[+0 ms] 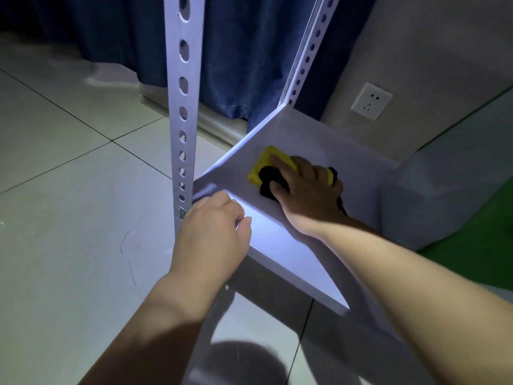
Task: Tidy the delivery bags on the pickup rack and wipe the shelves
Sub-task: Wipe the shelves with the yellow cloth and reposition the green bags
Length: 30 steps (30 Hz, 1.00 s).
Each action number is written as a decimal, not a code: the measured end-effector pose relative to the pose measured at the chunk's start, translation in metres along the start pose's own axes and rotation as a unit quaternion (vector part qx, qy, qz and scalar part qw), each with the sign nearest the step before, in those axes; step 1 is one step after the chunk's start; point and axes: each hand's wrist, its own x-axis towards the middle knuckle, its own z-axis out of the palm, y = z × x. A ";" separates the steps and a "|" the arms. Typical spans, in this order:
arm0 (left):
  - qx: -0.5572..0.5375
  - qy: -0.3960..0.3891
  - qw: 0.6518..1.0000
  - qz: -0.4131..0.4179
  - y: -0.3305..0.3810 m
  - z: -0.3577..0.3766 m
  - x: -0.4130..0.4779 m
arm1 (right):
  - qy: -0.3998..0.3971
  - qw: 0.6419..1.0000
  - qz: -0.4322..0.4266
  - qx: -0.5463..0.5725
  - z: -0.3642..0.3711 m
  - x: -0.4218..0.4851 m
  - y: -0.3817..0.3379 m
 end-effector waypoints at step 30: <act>0.026 -0.097 0.995 0.007 0.013 -0.027 -0.016 | -0.025 0.999 -0.004 0.043 -0.010 -0.052 0.004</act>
